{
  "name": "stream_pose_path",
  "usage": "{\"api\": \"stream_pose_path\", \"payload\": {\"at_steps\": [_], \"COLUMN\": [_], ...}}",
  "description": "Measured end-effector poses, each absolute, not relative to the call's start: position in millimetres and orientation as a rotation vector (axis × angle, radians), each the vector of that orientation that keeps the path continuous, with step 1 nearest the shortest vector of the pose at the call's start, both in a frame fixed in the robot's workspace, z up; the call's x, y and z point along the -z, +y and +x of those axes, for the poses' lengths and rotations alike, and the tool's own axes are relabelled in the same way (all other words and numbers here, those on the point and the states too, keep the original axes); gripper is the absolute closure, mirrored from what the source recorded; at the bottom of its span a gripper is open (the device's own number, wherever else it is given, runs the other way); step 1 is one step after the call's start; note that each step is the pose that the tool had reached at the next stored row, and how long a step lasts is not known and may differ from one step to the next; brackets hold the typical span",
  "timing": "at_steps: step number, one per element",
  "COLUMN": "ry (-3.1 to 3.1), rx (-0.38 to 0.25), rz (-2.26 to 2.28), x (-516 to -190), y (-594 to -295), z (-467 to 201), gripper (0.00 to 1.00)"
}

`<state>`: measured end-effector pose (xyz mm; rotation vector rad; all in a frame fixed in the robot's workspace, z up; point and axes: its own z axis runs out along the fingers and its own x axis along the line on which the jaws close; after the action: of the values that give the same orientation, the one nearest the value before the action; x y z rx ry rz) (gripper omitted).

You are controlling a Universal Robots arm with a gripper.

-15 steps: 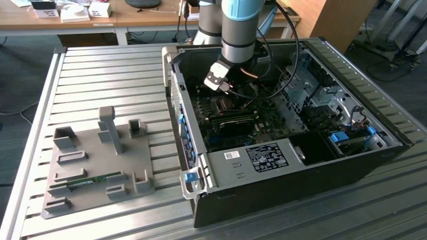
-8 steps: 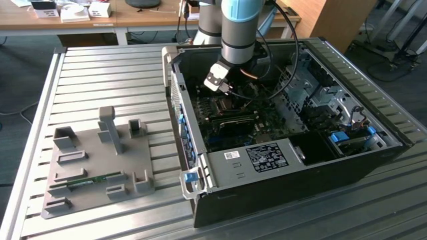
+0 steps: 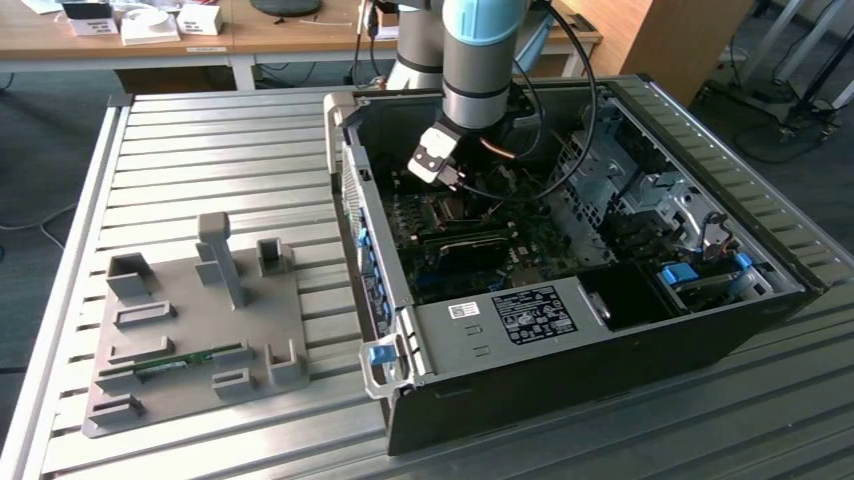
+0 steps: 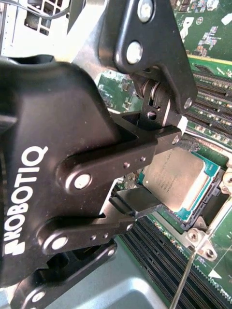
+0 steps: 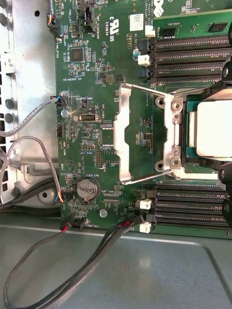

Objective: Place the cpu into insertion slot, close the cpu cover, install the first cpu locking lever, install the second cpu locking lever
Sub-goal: 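Place the cpu into insertion slot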

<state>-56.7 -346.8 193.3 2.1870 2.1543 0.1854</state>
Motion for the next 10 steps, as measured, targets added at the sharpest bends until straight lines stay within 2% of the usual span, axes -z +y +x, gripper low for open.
{"api": "stream_pose_path", "payload": {"at_steps": [10], "ry": [2.153], "rx": [-0.185], "rz": [2.188], "x": [-193.2], "y": [-346.7], "z": [-59.5], "gripper": [0.46]}}
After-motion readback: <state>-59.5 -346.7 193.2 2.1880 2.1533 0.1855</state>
